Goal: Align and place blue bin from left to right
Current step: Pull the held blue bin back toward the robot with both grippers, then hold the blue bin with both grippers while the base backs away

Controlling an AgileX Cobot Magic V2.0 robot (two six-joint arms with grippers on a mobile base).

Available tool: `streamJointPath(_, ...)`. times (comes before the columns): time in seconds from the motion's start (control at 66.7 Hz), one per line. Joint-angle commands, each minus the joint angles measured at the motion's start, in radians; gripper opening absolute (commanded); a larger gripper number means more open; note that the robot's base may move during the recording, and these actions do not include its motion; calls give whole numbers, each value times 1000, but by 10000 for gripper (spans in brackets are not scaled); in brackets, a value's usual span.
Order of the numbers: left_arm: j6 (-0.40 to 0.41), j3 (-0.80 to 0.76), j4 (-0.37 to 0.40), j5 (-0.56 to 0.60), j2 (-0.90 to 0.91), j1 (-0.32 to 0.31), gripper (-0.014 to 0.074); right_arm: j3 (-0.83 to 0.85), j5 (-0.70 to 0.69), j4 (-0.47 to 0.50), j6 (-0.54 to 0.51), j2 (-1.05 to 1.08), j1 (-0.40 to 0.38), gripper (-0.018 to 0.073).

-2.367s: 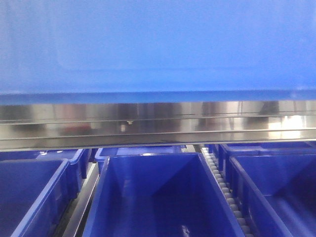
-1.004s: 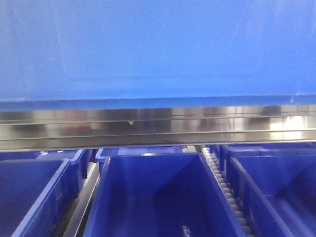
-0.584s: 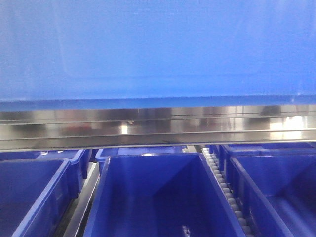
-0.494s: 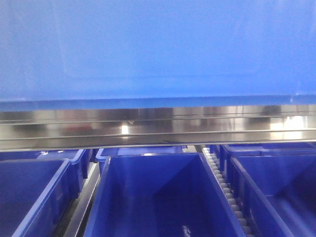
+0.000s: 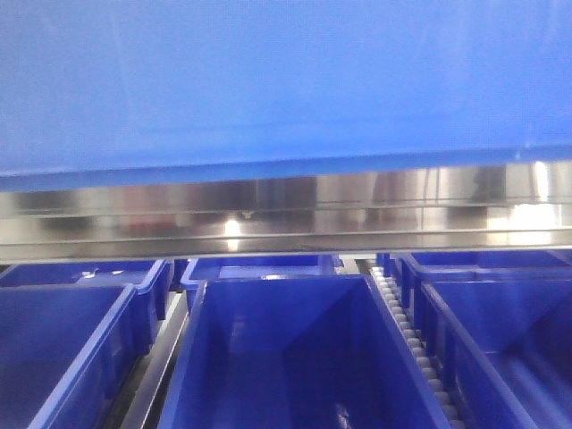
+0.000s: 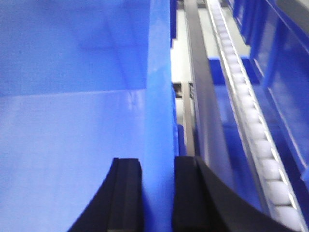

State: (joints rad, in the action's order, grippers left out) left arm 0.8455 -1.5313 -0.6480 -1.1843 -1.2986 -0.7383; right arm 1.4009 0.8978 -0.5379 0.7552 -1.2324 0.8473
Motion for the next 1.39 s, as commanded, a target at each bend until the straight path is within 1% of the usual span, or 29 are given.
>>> streamJointPath(0.0,3,-10,-13,77,15,-15,-111,11,-169,-23,-4,22,5,-78)
streamJointPath(0.24,3,-10,-13,77,15,-15,-111,11,-260,-23,-4,22,5,-78)
streamJointPath(0.45,3,-10,-13,77,15,-15,-111,11,-372,-23,-4,22,5,-78)
streamJointPath(0.599,3,-10,-13,77,15,-15,-111,11,-420,-23,-4,22,5,-78)
streamJointPath(1.379,3,-10,-13,77,15,-15,-111,11,-435,-23,-4,22,5,-78)
